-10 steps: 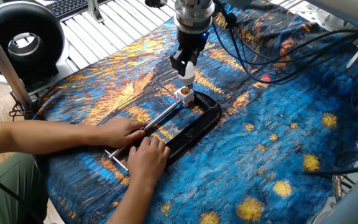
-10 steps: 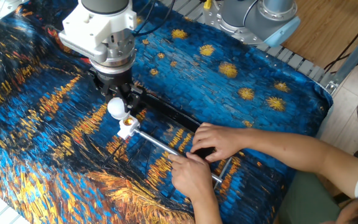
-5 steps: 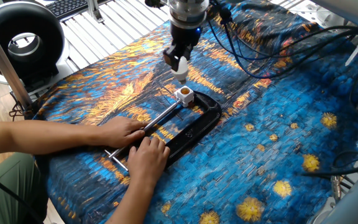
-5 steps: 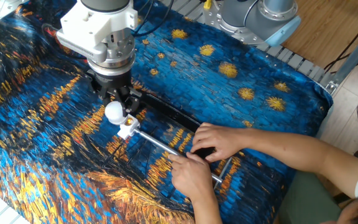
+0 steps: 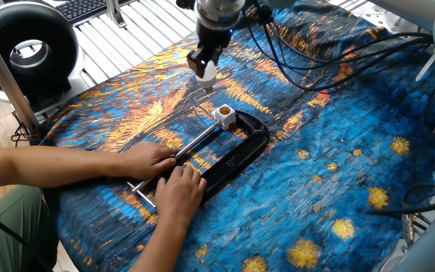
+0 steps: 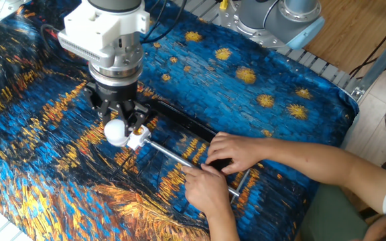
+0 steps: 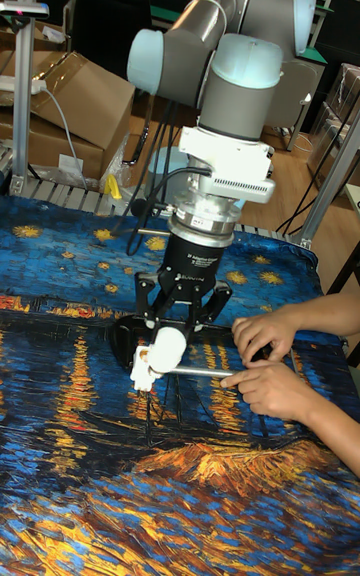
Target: Install the light bulb by rotating it
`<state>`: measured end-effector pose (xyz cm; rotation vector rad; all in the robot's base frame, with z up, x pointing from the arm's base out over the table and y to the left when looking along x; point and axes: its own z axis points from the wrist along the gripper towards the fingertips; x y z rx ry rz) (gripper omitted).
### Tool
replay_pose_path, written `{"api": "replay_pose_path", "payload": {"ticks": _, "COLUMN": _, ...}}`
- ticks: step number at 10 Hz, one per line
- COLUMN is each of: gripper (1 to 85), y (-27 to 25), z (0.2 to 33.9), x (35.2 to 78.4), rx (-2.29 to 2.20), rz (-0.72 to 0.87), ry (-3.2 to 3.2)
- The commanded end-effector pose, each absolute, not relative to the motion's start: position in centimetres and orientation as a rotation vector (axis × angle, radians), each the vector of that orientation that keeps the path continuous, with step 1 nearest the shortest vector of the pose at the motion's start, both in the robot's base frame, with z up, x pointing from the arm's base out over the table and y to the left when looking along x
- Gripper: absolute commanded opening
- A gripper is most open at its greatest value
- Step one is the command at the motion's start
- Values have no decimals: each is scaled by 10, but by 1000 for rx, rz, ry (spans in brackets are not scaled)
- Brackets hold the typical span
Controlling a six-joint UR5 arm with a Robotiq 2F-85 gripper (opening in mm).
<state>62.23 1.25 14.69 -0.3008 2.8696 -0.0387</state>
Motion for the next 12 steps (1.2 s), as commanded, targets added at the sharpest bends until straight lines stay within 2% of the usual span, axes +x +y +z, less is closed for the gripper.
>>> {"api": "replay_pose_path", "payload": {"ticks": 1, "gripper": 10, "y": 15, "z": 143, "x": 633, "rx": -284, "rz": 2, "ry": 2821}}
{"api": "replay_pose_path", "payload": {"ticks": 12, "gripper": 10, "y": 5, "z": 111, "x": 589, "rx": -210, "rz": 138, "ry": 2921}}
